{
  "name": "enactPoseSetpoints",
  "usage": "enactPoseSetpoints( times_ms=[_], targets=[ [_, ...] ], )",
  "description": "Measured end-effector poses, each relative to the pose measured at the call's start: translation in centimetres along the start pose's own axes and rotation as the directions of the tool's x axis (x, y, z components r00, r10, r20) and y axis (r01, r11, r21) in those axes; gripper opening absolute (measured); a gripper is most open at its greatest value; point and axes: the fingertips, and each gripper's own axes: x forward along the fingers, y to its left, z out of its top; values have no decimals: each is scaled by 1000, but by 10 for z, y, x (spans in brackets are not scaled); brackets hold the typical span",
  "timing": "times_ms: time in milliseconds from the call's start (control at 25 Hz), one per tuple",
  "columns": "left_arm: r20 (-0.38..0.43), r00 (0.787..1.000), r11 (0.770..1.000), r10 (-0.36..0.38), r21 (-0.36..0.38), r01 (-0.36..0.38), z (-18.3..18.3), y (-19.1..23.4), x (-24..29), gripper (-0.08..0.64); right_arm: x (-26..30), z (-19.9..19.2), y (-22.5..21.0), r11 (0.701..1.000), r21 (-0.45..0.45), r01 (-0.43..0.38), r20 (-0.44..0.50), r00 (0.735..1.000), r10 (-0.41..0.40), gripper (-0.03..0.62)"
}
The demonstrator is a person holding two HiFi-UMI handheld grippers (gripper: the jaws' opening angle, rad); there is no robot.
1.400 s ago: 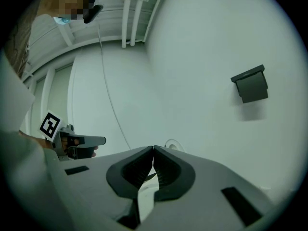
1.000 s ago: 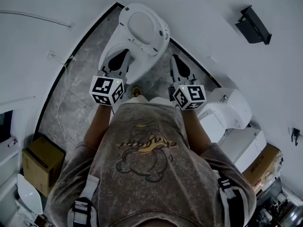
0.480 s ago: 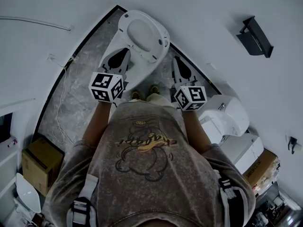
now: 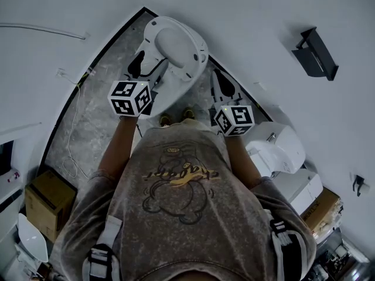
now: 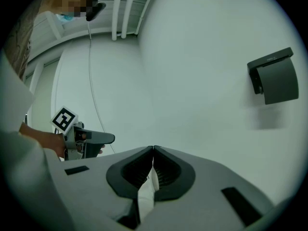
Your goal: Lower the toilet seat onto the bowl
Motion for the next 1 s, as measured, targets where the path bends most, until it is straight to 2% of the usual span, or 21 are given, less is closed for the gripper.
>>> enactPoseSetpoints(
  times_ms=[120,200,280,520,680,880,1000],
  targets=[
    [-11,1000,996,-13,-92,12,1,9,17,336,5,0,-5,1000,-3,-1,-8,1000,1,28],
    [-16,999,983,-28,-179,25,1,16,31,337,9,0,-8,1000,0,1,-11,1000,-1,28],
    [-30,999,974,-38,-223,31,0,21,46,337,13,0,-10,1000,6,4,-12,1000,-4,28],
    [-103,994,969,-39,-245,13,-12,25,104,336,17,-3,-25,1000,14,21,-23,1000,-21,28],
    [-141,990,956,2,-291,-44,-22,37,142,337,17,-9,-41,999,28,37,-38,999,-36,28],
    [-197,977,954,79,-270,-132,-29,54,176,337,19,-14,-56,998,37,49,-58,997,-47,28],
    [-238,963,939,128,-282,-194,-39,65,192,340,21,-15,-65,998,39,54,-65,997,-51,28]
  ],
)
